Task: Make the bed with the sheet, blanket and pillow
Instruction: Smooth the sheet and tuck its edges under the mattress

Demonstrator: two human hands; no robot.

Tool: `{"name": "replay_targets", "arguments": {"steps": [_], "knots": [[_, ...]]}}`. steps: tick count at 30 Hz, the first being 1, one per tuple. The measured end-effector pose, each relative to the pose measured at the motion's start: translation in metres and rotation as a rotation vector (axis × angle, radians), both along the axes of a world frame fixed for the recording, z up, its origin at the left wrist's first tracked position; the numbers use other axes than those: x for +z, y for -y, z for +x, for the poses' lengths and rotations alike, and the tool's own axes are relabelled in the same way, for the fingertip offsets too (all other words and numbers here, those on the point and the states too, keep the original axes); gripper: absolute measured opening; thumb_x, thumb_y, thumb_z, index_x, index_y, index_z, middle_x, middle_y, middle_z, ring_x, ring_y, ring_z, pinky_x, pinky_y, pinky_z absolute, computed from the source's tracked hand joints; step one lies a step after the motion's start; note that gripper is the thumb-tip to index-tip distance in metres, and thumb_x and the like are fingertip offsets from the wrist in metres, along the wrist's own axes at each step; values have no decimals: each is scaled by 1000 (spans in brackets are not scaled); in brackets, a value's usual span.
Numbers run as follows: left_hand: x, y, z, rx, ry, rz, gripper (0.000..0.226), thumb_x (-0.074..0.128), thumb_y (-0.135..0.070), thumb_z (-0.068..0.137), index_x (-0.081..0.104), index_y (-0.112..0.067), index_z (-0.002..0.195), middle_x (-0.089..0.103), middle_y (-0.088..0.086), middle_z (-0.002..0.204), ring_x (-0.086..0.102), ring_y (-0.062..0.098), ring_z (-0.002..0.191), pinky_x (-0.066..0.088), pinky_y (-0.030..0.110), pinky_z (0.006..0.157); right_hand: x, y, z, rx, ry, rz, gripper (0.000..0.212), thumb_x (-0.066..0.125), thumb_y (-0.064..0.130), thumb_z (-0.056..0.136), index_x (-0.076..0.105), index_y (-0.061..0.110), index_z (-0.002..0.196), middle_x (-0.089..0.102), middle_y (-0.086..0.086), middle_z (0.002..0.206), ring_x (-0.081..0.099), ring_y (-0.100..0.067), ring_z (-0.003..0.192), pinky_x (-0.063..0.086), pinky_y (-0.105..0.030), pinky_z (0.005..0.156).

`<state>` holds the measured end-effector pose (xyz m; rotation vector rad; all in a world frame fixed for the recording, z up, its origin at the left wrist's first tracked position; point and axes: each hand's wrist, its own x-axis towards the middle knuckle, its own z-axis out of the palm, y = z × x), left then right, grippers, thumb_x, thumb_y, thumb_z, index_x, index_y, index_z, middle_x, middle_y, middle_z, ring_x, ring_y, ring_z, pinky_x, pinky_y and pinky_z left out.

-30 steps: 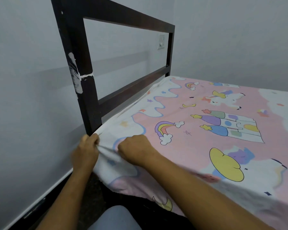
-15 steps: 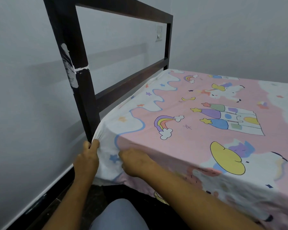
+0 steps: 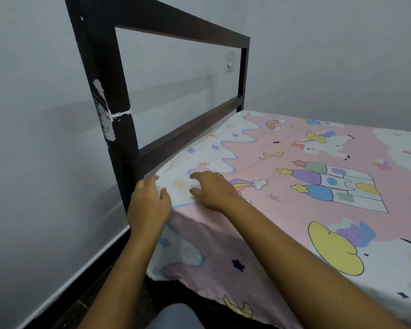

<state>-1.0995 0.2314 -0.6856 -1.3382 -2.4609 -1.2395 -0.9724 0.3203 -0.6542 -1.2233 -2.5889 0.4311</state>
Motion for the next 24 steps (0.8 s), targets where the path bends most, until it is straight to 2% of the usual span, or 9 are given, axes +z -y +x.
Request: {"name": "replay_targets", "arguments": {"steps": [3,6,9,12,15,20,22,23,24], "knots": [[8,-41,-10,-138,-37,-223,42,45,-21,95,47,-12,136,41,10,143,41,30,128,37,39,103,-14,-8,-10,35,262,-76,58,31,52,98,18,32,150,16,-1,158,15,-31,143,18,-53,112],[10,-80,-22,-178,-64,-490,45,37,-28,98,40,-16,141,36,8,149,35,28,134,31,40,109,-27,-8,-17,55,228,-88,59,21,58,97,7,39,151,0,5,161,0,-25,147,5,-58,113],[7,-103,-37,-164,-40,-593,46,31,-34,98,34,-27,143,36,8,148,39,31,130,34,44,107,-28,-14,-13,94,204,-109,61,25,60,96,8,39,151,-1,7,161,-2,-21,148,1,-57,114],[5,-115,-48,-185,93,-570,39,26,-35,99,38,-34,135,48,10,136,50,31,116,41,41,100,-26,-25,-3,150,158,-144,61,29,61,95,13,42,150,4,10,160,2,-16,148,1,-52,116],[7,-123,-52,-167,234,-438,27,29,-22,100,49,-24,117,56,12,120,55,30,102,45,36,88,-29,-35,2,149,116,-141,57,29,62,95,18,44,148,9,14,159,6,-13,147,4,-48,118],[1,-137,-53,-132,434,-235,23,31,-3,97,48,-15,89,50,11,92,45,19,70,37,26,61,-34,-39,-1,125,111,-111,56,26,63,94,17,47,147,8,14,159,5,-14,147,2,-48,117],[-1,-144,-56,-144,451,-199,29,32,-4,99,48,-13,77,50,15,92,47,21,75,39,28,69,-35,-40,-2,119,101,-100,57,26,64,94,17,46,147,8,14,159,6,-14,147,3,-49,117],[-1,-146,-58,-132,434,-222,31,32,-7,100,50,-12,75,52,17,95,49,23,83,41,31,78,-36,-40,-1,117,98,-95,57,26,64,94,17,46,147,8,14,159,6,-14,147,3,-49,117],[-3,-149,-61,-93,436,-258,30,32,-9,101,56,-8,82,54,19,102,52,28,93,41,34,86,-36,-40,-2,116,99,-90,57,26,64,94,17,46,148,8,13,159,5,-14,147,2,-49,117]]}}
